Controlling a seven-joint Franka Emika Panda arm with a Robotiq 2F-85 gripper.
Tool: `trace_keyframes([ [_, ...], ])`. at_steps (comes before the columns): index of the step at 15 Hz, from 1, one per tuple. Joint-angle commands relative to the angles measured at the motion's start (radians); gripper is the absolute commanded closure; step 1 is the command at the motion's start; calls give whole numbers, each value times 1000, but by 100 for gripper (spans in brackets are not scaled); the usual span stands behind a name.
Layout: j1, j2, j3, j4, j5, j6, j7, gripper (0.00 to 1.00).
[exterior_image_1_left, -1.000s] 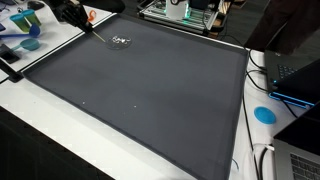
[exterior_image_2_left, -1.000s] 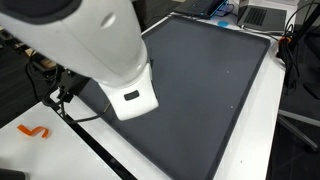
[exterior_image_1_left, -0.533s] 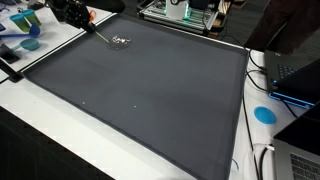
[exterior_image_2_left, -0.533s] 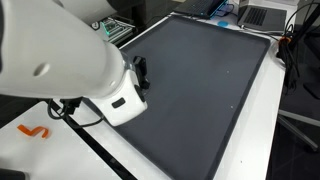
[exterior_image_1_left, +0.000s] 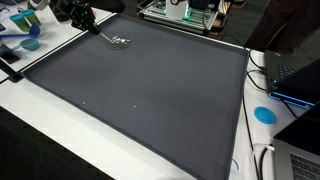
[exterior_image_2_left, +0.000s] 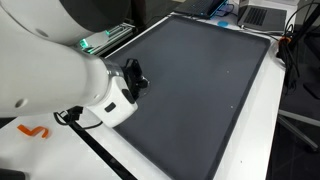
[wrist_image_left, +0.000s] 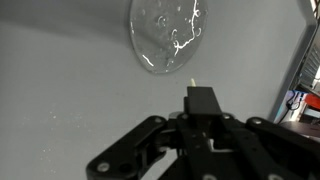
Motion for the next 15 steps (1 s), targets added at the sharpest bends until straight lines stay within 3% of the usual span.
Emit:
trace_keyframes([
  [1, -16, -13, -5, -45, 55, 3, -66, 96],
  [15, -11, -24, -30, -93, 120, -3, -174, 96],
])
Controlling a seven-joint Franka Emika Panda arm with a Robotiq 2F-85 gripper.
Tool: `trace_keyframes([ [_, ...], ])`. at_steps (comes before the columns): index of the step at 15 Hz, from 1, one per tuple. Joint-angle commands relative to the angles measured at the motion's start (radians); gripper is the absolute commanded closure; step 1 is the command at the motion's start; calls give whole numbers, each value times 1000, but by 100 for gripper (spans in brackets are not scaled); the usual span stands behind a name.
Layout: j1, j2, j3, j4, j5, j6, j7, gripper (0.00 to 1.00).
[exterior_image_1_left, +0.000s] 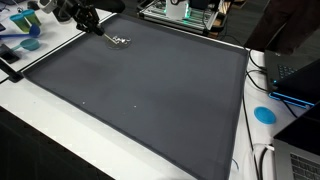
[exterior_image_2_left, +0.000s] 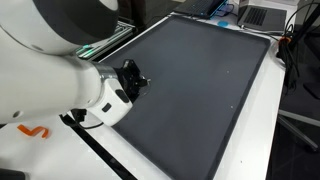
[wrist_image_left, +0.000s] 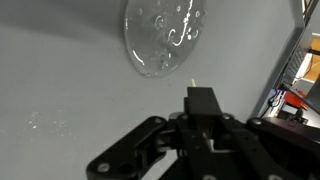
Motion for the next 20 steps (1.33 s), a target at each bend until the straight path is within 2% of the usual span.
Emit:
trace_keyframes([
  [1, -4, -22, -9, -38, 35, -3, -39, 96],
  [14, 46, -92, -32, -117, 22, 53, 30, 96],
  [20, 98, -173, -55, -185, -2, 151, 156, 96],
])
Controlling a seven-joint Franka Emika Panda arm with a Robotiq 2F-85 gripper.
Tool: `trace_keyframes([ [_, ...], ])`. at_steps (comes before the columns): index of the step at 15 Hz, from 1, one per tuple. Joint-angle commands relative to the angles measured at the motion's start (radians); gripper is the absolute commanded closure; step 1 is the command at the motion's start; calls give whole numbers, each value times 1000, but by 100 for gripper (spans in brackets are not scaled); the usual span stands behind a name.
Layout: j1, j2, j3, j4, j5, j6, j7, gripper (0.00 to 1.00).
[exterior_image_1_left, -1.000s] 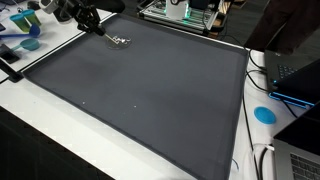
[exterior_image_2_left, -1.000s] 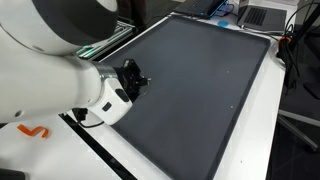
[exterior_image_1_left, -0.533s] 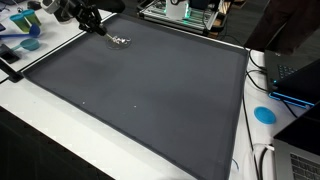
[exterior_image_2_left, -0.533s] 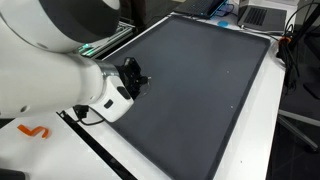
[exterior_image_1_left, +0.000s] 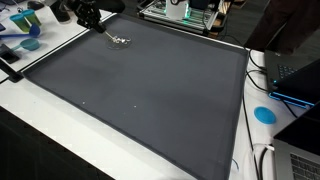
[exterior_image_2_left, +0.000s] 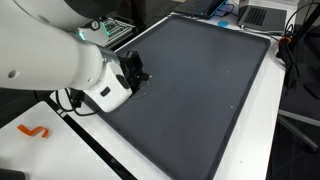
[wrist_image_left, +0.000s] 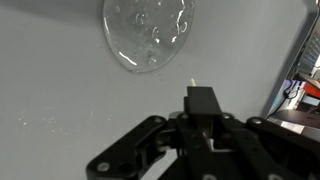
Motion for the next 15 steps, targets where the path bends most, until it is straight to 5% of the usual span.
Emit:
trace_keyframes([
  [1, 46, -84, -25, -88, -19, 84, 87, 96],
  [15, 200, -322, -33, -257, -419, 254, 626, 96],
])
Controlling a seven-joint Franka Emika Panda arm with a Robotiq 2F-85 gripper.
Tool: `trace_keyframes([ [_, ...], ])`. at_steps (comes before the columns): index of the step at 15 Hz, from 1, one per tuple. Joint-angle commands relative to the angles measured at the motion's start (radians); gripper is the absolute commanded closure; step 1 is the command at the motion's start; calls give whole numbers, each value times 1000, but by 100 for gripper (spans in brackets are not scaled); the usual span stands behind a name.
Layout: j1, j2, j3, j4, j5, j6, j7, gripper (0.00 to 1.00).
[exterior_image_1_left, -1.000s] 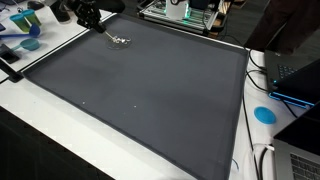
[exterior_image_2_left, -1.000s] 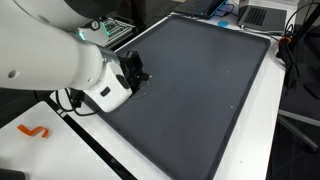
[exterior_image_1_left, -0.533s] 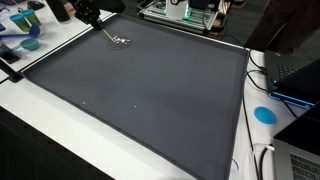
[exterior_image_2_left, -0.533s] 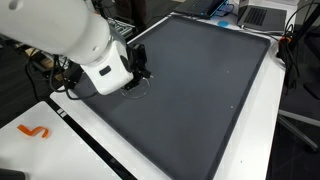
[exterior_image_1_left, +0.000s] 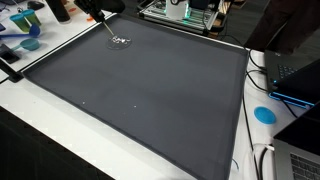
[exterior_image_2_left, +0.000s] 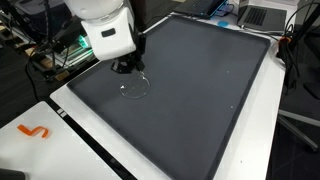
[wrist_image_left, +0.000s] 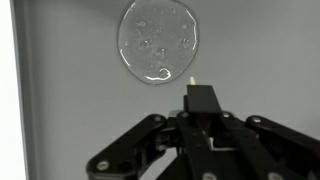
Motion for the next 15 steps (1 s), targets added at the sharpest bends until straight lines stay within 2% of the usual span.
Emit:
trace_keyframes([
  [1, 43, -84, -9, -73, -117, 23, 142, 96],
  [9, 105, -213, 5, -137, -241, 34, 345, 96],
  [15, 126, -288, 7, -170, -285, 32, 420, 96],
])
